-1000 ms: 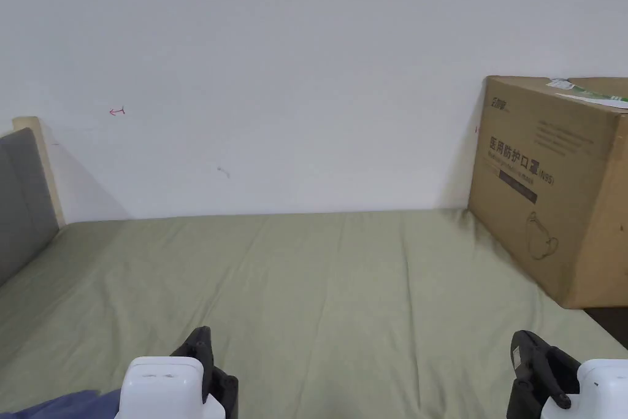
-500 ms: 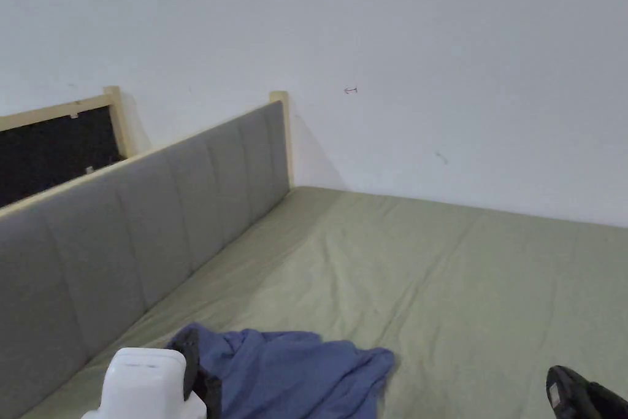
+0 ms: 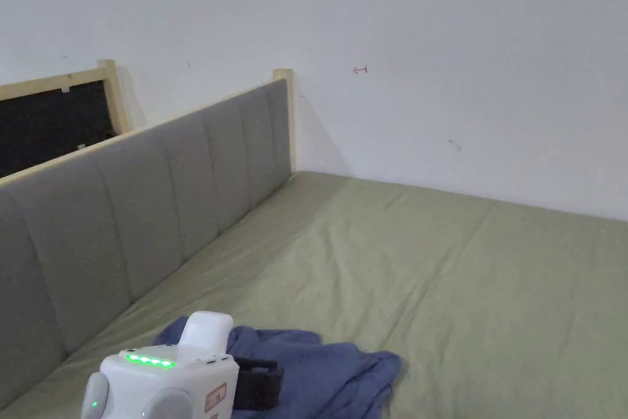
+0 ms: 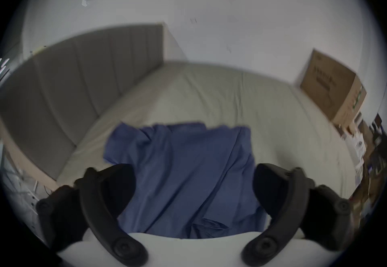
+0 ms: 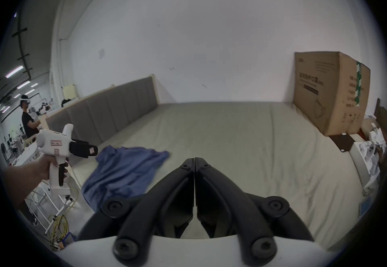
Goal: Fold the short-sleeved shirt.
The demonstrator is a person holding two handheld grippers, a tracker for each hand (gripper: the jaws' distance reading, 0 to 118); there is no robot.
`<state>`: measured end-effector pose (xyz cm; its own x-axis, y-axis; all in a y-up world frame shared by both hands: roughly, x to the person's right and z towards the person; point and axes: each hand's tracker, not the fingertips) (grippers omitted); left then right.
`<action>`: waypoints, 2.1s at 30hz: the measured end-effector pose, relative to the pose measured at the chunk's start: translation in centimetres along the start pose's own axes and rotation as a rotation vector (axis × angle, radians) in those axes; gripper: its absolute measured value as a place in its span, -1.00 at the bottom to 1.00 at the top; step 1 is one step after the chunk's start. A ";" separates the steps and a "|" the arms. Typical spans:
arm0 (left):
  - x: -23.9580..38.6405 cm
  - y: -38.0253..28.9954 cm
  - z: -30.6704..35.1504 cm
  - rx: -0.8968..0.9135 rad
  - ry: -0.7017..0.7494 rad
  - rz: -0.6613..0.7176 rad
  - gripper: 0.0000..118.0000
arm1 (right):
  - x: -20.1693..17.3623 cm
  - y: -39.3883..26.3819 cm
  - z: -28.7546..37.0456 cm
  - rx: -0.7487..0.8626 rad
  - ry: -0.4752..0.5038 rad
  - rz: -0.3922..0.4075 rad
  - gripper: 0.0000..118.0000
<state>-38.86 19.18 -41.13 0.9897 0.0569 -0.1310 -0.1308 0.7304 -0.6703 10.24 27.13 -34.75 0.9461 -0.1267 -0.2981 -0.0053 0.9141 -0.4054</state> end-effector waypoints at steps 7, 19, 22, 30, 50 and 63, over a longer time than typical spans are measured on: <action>0.1 -4.9 -13.8 -0.546 -0.129 -0.004 1.00 | 2.6 -1.4 -1.2 -0.097 -0.096 0.010 -0.99; -0.2 -3.9 -7.5 -0.278 0.033 0.053 -0.98 | 1.5 -2.1 -1.4 -0.131 -0.003 -0.012 -0.99; -0.5 -2.1 -4.6 -0.276 -0.005 0.071 -0.98 | 2.1 -1.6 0.3 -0.070 0.072 -0.063 -0.99; 5.7 8.8 10.6 0.124 -0.142 -0.128 -0.98 | 3.8 -0.5 4.5 0.009 0.026 -0.086 -0.99; 41.6 6.5 2.5 -0.195 -0.583 -0.522 -0.97 | 13.2 -2.9 12.2 0.084 -0.186 -0.232 -0.99; 36.4 0.6 -3.9 -0.234 -0.518 -0.321 0.79 | 15.3 -5.2 10.1 -0.028 -0.219 -0.269 -0.99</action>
<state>-3.12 19.04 -49.18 0.8738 0.2239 0.4317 0.2247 0.6015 -0.7667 28.04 24.29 -28.44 0.9619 -0.2732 0.0137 0.2475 0.8481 -0.4685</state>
